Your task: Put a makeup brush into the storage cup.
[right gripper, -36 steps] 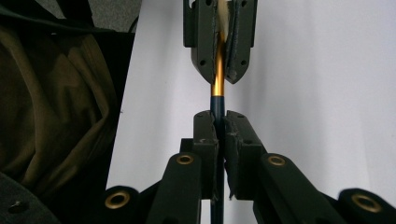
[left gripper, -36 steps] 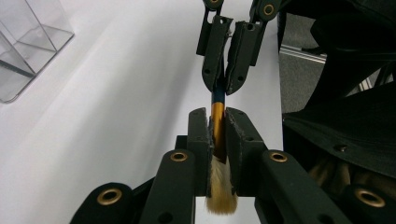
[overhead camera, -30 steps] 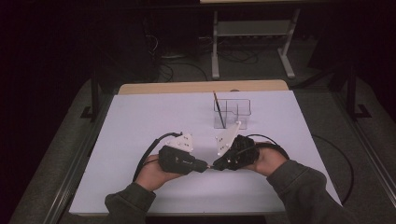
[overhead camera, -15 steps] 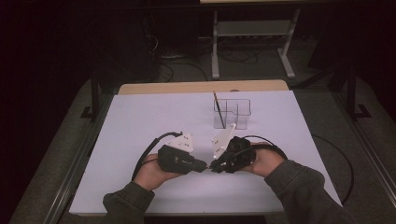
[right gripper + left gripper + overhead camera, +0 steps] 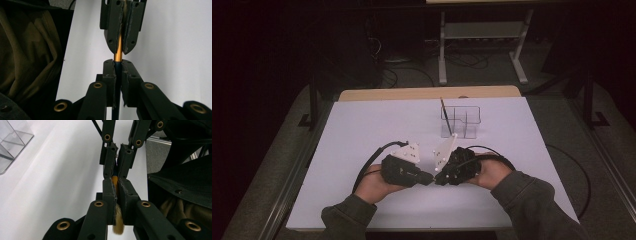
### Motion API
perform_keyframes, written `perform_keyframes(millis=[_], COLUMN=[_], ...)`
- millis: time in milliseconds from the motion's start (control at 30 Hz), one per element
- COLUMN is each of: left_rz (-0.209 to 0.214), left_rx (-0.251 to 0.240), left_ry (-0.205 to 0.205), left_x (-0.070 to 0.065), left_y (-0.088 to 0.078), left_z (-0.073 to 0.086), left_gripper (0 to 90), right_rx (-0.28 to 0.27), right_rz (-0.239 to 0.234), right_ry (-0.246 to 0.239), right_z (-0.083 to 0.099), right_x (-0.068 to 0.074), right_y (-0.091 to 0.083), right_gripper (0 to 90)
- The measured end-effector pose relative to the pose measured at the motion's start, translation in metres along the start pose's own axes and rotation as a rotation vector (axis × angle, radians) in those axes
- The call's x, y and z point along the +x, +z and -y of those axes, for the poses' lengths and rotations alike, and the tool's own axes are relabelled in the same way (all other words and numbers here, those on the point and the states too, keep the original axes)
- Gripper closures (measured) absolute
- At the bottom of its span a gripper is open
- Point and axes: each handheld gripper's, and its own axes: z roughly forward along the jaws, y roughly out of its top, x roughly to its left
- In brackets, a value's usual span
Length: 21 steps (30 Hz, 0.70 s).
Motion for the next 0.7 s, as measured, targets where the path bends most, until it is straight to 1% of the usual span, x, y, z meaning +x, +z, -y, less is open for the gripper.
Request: perform_keyframes(millis=[233,300,500,567,600,667,700], left_rz=[0.008,0.011,0.002,-0.003,-0.011,-0.012,-0.017], left_rx=[0.012,0.006,-0.008,-0.013,-0.016,-0.024,-0.028], left_ry=[-0.001,-0.006,-0.017,-0.02,-0.021,-0.023,-0.024], left_x=[0.0,0.001,0.003,0.003,0.004,0.004,0.004], left_y=[0.002,0.001,-0.004,-0.005,-0.007,-0.008,-0.009], left_z=[0.0,0.0,0.002,0.002,0.002,0.003,0.003], left_gripper=[83.0,82.0,75.0,73.6,71.4,69.9,68.6], right_rx=[-0.014,-0.021,-0.036,-0.048,-0.058,-0.07,-0.079], right_rz=[-0.017,-0.02,-0.035,-0.04,-0.04,-0.044,-0.044], right_ry=[0.017,0.017,0.045,0.056,0.062,0.075,0.075], right_z=[0.003,0.004,0.012,0.015,0.016,0.018,0.019], right_x=[-0.001,-0.001,-0.003,-0.003,-0.004,-0.004,-0.004], right_y=[0.002,0.003,0.006,0.006,0.007,0.007,0.007], right_gripper=[82.5,82.6,82.6,82.6,82.6,82.6,82.6])
